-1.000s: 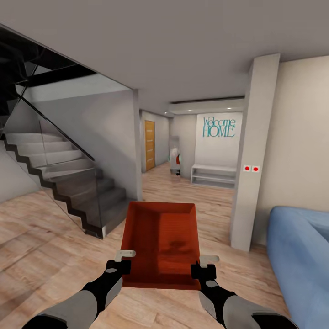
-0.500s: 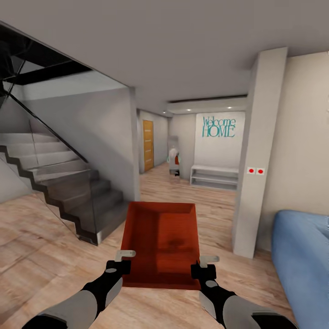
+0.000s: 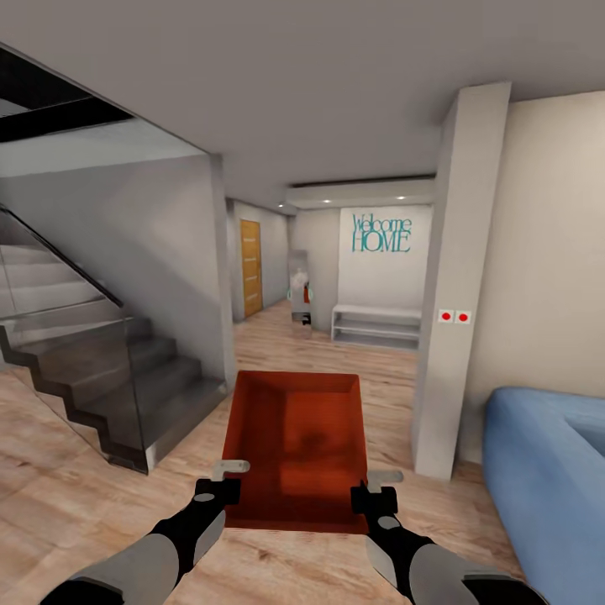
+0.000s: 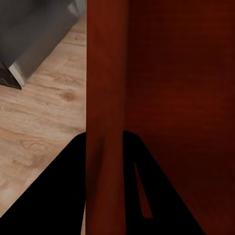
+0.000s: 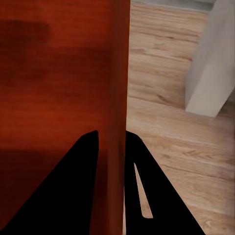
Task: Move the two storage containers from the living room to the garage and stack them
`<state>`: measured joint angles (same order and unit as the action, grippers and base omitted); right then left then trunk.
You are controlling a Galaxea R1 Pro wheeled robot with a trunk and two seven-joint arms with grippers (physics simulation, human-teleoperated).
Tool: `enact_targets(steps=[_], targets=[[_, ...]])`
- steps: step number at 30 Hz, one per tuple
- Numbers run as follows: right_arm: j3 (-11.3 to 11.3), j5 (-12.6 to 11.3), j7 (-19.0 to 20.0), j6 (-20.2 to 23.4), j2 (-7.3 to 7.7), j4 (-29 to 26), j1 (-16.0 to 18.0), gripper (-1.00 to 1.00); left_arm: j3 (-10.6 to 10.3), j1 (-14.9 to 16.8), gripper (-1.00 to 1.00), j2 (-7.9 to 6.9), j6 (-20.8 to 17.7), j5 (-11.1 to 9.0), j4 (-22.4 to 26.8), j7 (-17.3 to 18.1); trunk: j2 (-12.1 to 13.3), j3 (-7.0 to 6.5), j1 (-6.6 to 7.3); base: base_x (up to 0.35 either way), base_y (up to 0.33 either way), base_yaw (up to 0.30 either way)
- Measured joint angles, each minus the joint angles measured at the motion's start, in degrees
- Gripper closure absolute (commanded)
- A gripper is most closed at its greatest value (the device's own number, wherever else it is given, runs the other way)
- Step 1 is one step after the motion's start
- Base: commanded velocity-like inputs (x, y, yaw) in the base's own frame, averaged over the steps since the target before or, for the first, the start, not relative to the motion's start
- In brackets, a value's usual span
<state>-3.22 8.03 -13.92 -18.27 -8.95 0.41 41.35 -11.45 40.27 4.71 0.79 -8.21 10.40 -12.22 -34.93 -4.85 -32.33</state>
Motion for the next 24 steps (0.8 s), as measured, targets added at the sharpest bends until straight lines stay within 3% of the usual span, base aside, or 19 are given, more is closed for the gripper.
enact_targets(steps=[24], targets=[[0.1,0.0,0.4,0.4,0.08,-0.3,0.0,1.0,0.3,0.0,1.0,-0.07,0.0,0.0,0.0,0.3,0.0,0.0,0.0,0.322,0.0,0.0]])
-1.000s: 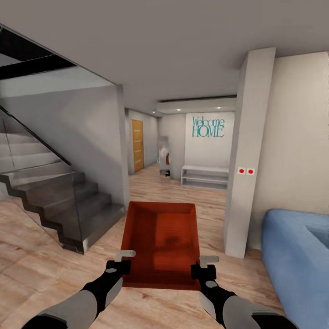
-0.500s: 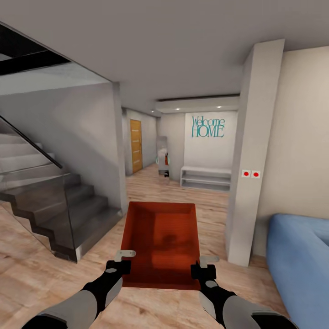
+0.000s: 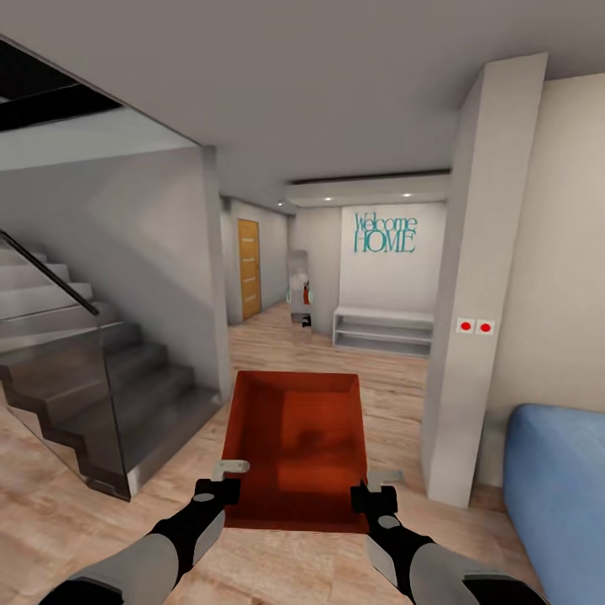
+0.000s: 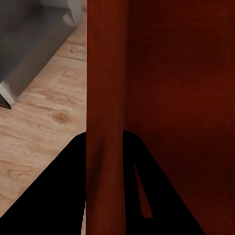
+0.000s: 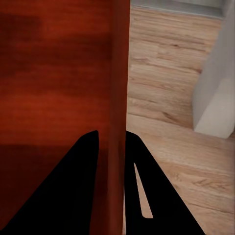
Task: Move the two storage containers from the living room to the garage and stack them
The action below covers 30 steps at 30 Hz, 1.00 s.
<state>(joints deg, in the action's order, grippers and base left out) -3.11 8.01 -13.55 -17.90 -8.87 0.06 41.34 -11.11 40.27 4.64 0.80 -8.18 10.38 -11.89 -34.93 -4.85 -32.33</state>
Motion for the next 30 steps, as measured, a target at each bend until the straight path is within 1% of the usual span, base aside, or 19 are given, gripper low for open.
enact_targets(steps=[4,9,13,30], targets=[[0.0,-0.1,0.0,0.0,0.0,0.0,0.0,1.0,-0.1,0.0,1.0,-0.03,0.0,-0.1,0.0,0.1,0.0,0.0,0.0,0.322,0.0,0.0],[0.1,-0.1,0.0,-0.1,0.0,0.1,0.0,1.0,-1.0,0.0,1.0,-0.05,0.0,-1.2,0.0,-0.2,0.0,0.0,0.0,0.322,0.0,0.0],[0.1,-0.1,0.0,0.0,0.0,0.1,0.0,1.0,-1.4,0.0,1.0,-0.06,0.0,-1.7,0.0,-0.3,0.0,0.0,0.0,0.322,0.0,0.0],[0.1,0.0,0.0,0.2,0.0,0.3,0.0,1.0,-1.4,0.0,1.0,-0.09,0.0,-1.9,-0.4,-0.1,0.0,0.0,0.0,0.322,0.0,0.0]])
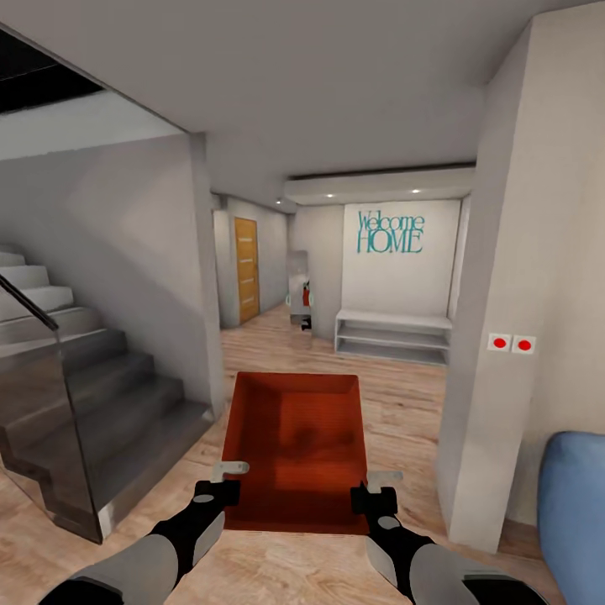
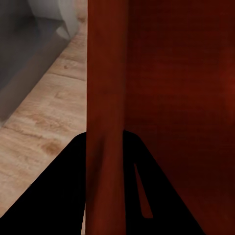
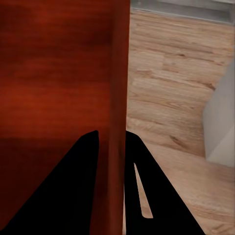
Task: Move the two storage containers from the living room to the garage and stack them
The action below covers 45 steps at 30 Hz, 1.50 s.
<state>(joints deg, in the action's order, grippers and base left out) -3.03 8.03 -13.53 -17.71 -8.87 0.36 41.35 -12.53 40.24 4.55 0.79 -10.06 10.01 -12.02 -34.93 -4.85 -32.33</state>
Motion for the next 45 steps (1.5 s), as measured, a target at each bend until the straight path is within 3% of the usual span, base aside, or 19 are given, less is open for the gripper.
enact_targets(steps=[45], targets=[[0.1,-0.1,0.0,0.0,0.0,0.0,0.0,1.0,0.0,0.0,1.0,-0.01,0.0,0.0,0.0,0.0,0.0,0.0,0.0,0.322,0.0,0.0]])
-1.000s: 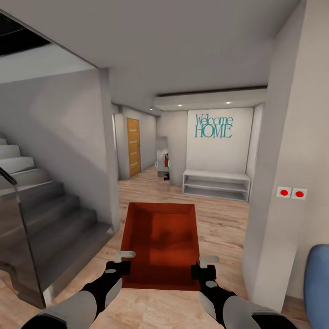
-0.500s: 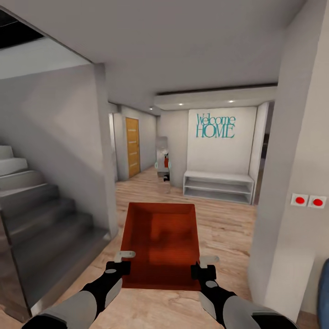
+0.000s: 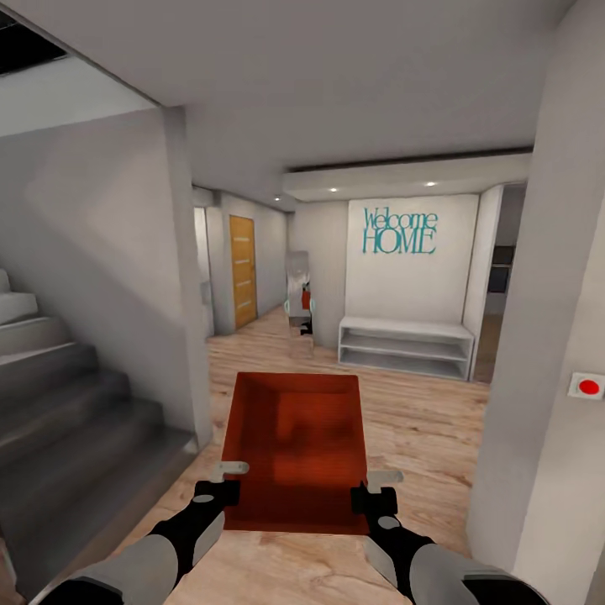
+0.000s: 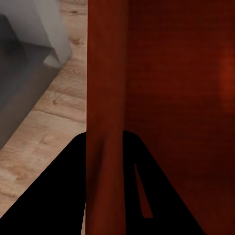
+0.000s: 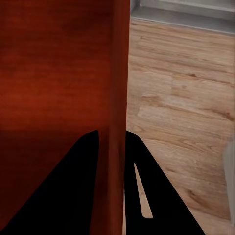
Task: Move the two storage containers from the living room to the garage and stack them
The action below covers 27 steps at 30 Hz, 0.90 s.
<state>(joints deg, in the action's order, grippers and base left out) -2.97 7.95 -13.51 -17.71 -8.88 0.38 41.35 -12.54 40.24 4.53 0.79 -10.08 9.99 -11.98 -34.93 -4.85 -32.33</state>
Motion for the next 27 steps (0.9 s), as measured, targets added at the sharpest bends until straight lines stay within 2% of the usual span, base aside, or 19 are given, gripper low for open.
enact_targets(steps=[27], targets=[[0.0,0.0,0.1,0.0,0.07,0.0,0.0,1.0,0.0,0.0,1.0,0.07,0.0,0.0,0.0,-0.1,0.0,0.0,0.0,0.322,0.0,0.0]])
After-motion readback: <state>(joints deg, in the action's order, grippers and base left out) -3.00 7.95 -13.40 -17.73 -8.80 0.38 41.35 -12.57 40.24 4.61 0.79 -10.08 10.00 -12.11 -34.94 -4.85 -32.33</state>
